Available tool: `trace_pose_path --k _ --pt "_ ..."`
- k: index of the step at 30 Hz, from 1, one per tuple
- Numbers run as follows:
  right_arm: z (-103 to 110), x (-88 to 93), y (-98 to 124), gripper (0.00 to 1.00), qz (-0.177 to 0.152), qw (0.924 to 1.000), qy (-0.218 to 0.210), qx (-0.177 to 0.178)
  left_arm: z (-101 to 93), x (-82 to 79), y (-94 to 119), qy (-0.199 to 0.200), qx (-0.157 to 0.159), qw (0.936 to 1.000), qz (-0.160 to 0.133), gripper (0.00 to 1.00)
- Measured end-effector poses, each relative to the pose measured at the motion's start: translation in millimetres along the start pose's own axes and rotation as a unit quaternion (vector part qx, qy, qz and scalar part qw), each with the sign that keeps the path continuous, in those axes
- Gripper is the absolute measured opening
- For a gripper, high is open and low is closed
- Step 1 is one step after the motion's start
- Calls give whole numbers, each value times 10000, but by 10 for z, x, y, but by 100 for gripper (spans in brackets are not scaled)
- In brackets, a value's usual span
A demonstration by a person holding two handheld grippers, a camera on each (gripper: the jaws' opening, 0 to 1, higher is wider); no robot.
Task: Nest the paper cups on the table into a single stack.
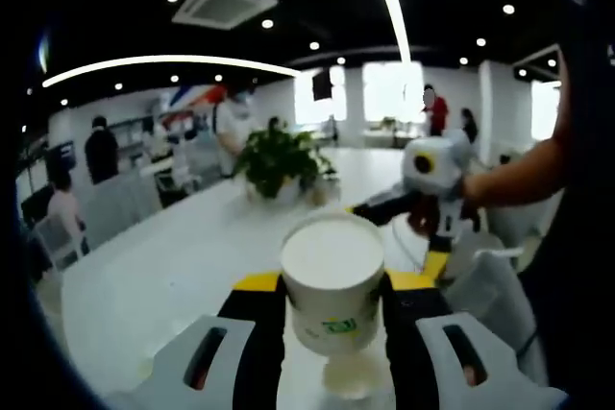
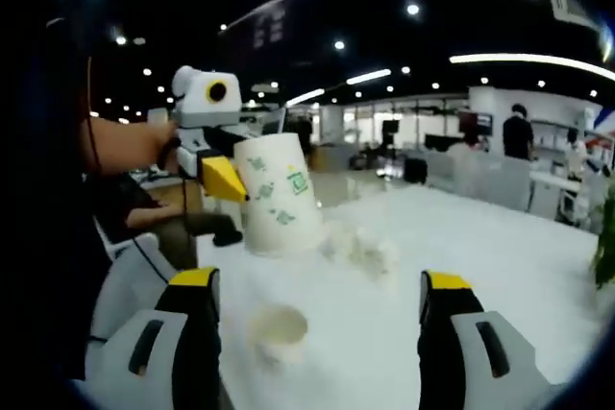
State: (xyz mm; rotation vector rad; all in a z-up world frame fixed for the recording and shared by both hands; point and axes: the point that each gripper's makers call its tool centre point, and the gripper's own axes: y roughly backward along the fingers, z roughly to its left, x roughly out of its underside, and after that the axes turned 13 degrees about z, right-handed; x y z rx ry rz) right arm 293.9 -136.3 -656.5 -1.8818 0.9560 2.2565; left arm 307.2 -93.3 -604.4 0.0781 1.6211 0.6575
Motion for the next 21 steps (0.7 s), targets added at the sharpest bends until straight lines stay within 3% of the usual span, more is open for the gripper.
trace_pose_path --k 5,11,15,21 --pt "190 -250 7 64 -151 9991 70 -387 57 -129 93 276 17 9988 -397 38" --pt "367 -524 48 52 -501 9944 3 -925 47 -288 194 643 290 9933 -912 38" --pt "409 -614 86 46 -690 9908 -180 -1153 78 -282 224 727 254 9921 -988 38" --pt "437 -639 145 33 -756 9871 -348 -1365 22 -146 252 730 450 9933 -776 38"
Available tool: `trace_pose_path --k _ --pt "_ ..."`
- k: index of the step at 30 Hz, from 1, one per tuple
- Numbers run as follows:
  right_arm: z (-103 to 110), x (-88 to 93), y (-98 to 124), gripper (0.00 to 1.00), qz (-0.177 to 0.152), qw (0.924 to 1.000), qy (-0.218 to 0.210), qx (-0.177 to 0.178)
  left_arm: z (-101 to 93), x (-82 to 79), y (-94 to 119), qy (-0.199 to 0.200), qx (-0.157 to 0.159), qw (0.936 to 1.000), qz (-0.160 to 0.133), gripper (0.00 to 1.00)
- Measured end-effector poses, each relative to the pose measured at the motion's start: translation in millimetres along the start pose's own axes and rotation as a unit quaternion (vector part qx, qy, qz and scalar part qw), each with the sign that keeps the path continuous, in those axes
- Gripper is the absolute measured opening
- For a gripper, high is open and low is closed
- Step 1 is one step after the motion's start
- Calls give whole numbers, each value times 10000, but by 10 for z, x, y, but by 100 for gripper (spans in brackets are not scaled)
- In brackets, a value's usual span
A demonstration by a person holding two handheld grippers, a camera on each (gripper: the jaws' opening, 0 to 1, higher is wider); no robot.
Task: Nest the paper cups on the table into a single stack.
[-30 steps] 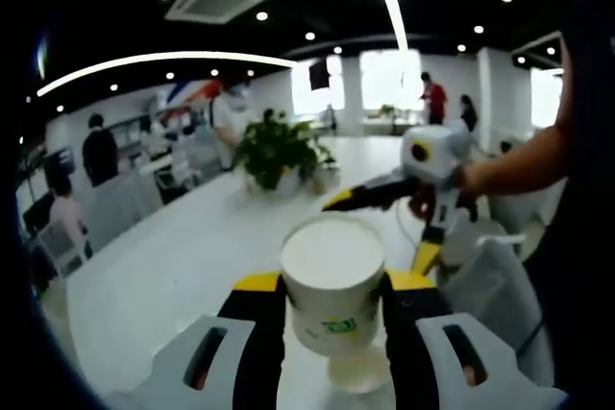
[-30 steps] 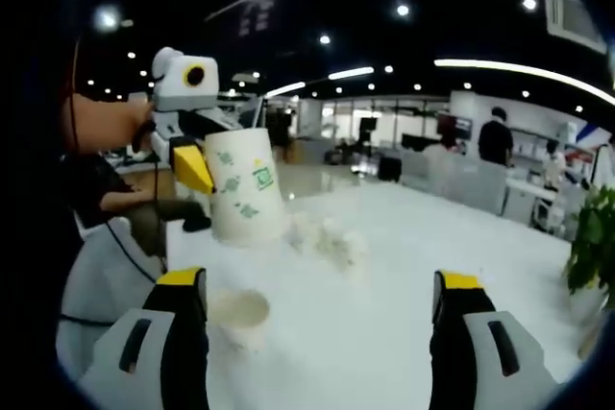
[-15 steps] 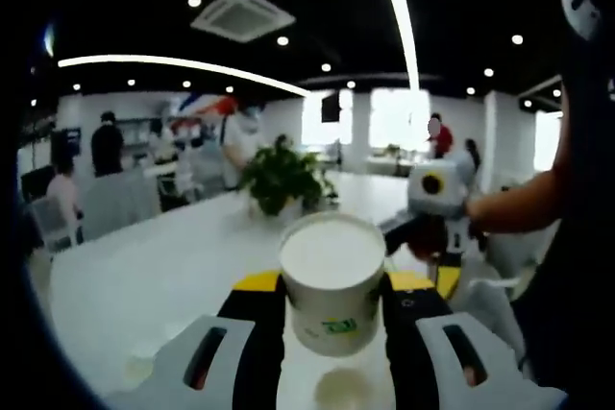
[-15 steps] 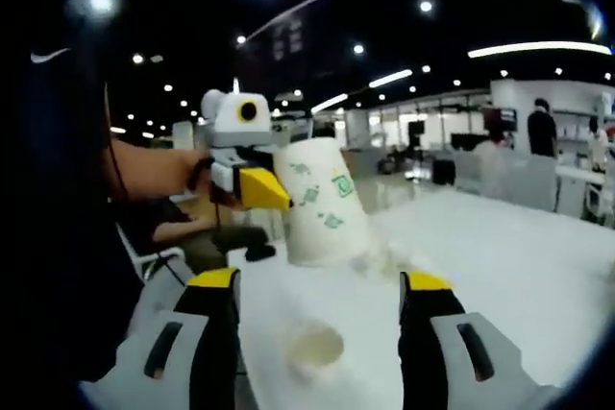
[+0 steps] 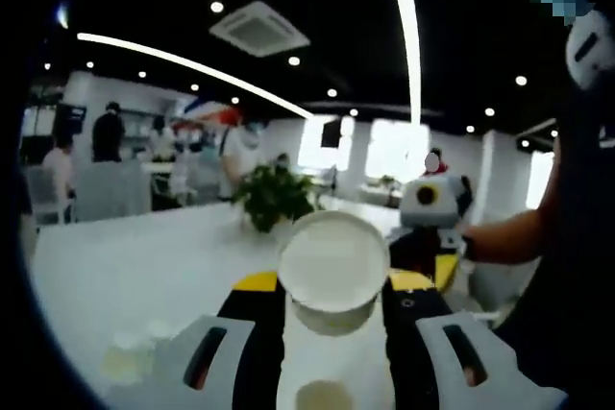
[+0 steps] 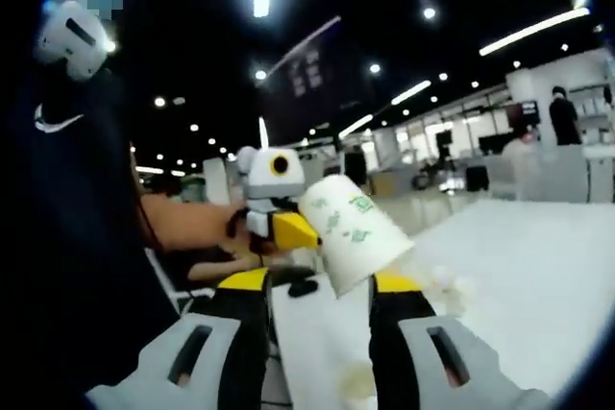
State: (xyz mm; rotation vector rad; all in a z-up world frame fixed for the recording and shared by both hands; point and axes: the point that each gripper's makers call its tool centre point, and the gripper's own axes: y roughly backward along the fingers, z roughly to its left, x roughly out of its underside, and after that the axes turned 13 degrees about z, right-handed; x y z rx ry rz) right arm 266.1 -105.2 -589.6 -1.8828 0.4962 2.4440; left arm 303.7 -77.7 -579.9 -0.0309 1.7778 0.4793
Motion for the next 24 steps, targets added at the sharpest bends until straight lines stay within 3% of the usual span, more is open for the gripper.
trace_pose_path --k 7,15,19,24 --pt "128 -184 76 18 -318 9985 -182 -406 -171 80 88 83 566 9983 86 38" --pt "232 -333 85 9 -377 9977 -44 -556 -234 139 120 -10 659 9976 233 37" --pt "291 -322 66 1 -261 9977 95 -617 -273 175 109 -104 662 9972 340 34" --pt "353 -304 61 0 -212 9971 66 -721 -259 209 106 -168 542 9974 445 27"
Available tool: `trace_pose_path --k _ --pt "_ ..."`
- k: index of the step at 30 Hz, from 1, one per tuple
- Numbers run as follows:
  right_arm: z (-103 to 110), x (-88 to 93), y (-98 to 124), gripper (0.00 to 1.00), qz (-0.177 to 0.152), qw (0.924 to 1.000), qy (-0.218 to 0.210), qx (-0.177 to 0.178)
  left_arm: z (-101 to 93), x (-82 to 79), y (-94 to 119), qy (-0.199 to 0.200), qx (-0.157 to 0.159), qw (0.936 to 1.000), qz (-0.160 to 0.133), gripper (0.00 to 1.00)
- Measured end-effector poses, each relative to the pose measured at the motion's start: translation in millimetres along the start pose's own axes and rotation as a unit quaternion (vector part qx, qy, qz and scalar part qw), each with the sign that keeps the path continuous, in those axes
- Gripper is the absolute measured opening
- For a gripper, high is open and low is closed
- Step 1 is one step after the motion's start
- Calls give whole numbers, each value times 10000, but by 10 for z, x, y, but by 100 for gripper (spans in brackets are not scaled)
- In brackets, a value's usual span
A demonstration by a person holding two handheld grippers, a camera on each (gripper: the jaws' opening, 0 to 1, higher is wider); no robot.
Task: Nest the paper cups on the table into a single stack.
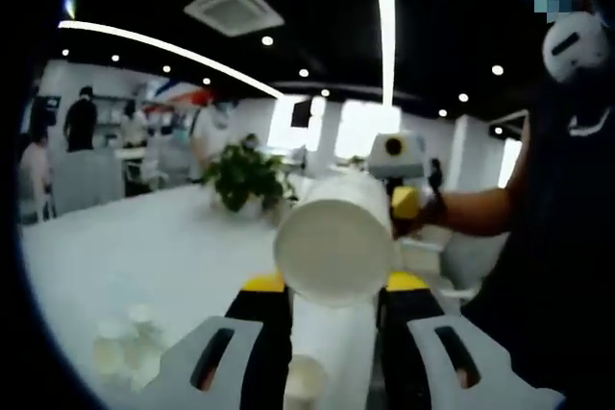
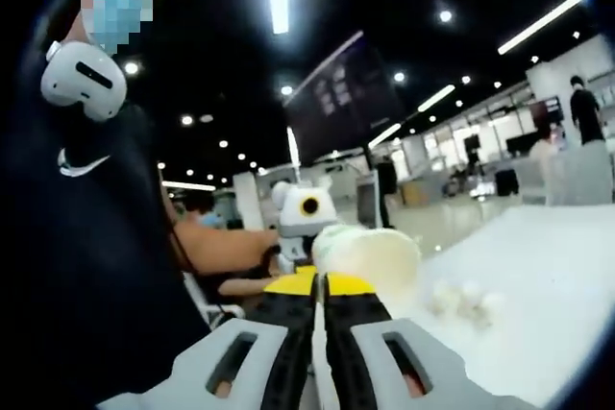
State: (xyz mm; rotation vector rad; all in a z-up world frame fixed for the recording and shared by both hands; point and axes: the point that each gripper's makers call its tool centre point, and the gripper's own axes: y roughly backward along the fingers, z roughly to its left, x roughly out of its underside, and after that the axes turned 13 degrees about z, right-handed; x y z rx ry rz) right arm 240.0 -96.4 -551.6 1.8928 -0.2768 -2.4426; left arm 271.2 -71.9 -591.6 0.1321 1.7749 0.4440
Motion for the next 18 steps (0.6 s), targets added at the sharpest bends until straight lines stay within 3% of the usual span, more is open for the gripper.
trace_pose_path --k 2,8,12,18 --pt "14 3 1 0 25 10000 10 -6 -17 9 -8 -16 1 10000 49 26" --pt "15 -1 37 0 49 10000 17 59 -11 18 -20 -44 -140 9998 107 41" --pt "-52 -17 69 0 112 9994 18 324 75 62 -10 58 -394 9989 251 59" --pt "-176 -19 130 0 280 9977 -119 612 120 88 21 148 -513 9982 262 65"
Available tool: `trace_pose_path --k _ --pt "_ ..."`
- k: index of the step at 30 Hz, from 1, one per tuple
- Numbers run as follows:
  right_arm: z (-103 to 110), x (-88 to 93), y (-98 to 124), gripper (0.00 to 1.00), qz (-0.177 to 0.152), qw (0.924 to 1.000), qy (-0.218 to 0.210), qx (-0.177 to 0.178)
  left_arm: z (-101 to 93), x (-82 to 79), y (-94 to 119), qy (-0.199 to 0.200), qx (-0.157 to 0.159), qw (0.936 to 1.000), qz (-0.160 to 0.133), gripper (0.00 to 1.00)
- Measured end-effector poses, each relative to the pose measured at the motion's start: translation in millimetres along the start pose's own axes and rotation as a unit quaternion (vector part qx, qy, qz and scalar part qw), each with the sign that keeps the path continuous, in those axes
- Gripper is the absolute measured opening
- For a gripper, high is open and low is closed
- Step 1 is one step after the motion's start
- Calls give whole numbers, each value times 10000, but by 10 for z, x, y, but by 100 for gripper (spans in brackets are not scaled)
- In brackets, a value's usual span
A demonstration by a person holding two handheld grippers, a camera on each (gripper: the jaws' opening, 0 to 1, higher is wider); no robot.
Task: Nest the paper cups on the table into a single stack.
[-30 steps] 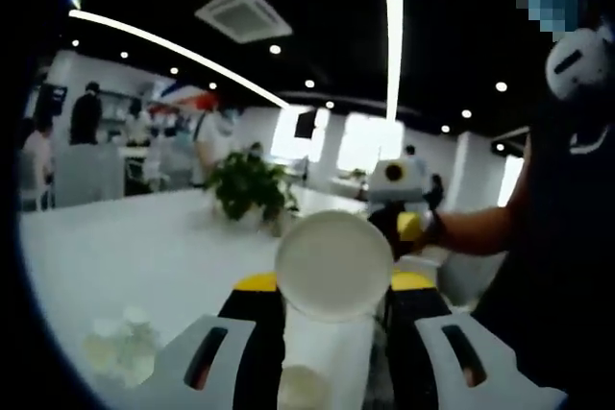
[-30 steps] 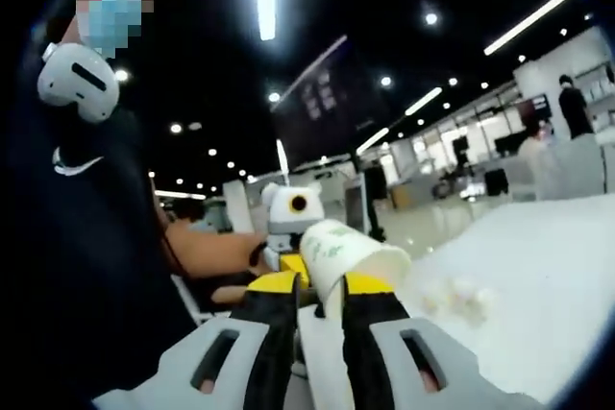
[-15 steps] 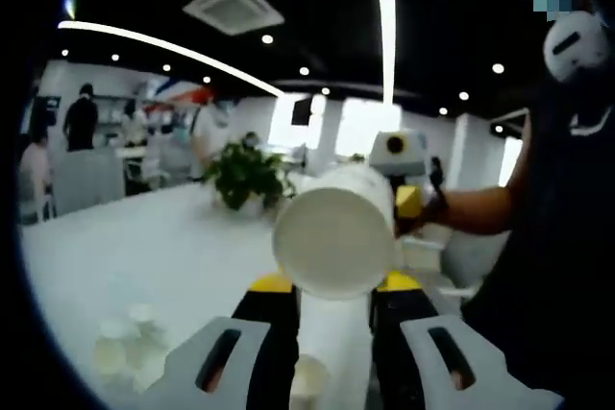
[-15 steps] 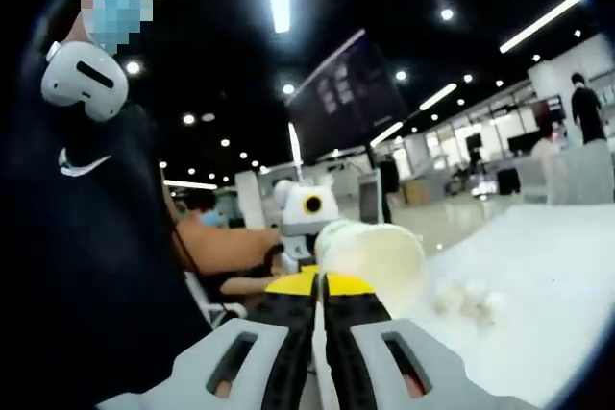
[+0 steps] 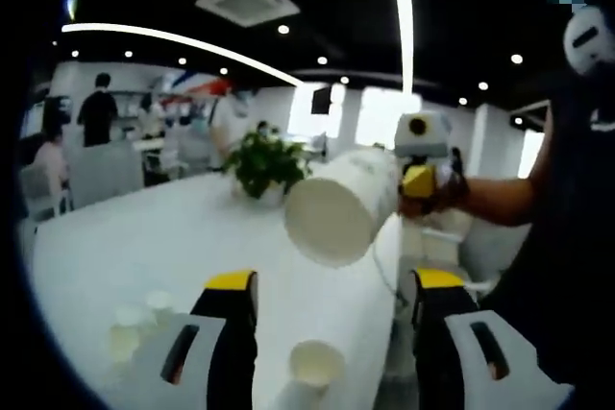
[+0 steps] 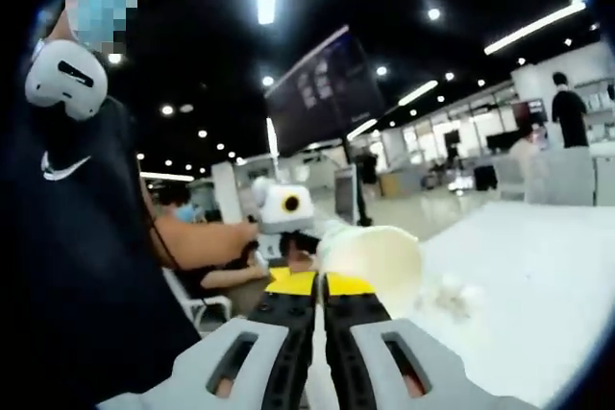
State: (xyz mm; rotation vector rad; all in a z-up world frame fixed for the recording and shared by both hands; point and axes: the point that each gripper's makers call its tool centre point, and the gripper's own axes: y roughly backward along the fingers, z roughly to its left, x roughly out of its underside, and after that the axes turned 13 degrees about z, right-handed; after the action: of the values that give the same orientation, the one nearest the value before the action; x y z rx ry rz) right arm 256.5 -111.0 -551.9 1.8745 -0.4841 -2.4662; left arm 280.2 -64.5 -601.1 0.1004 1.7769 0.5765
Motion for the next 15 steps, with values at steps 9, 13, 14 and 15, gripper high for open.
trace_pose_path --k 9,13,14,15 --pt "-9 27 -49 0 431 9989 145 100 150 0 54 112 -359 9991 -217 98" --pt "-31 36 -66 0 949 9953 173 64 279 117 73 106 -664 9977 -39 99" --pt "-78 37 -65 0 1168 9925 312 203 322 150 76 106 -740 9972 -14 99" --pt "-84 35 -68 0 1330 9898 447 251 413 234 86 134 -895 9959 88 99"
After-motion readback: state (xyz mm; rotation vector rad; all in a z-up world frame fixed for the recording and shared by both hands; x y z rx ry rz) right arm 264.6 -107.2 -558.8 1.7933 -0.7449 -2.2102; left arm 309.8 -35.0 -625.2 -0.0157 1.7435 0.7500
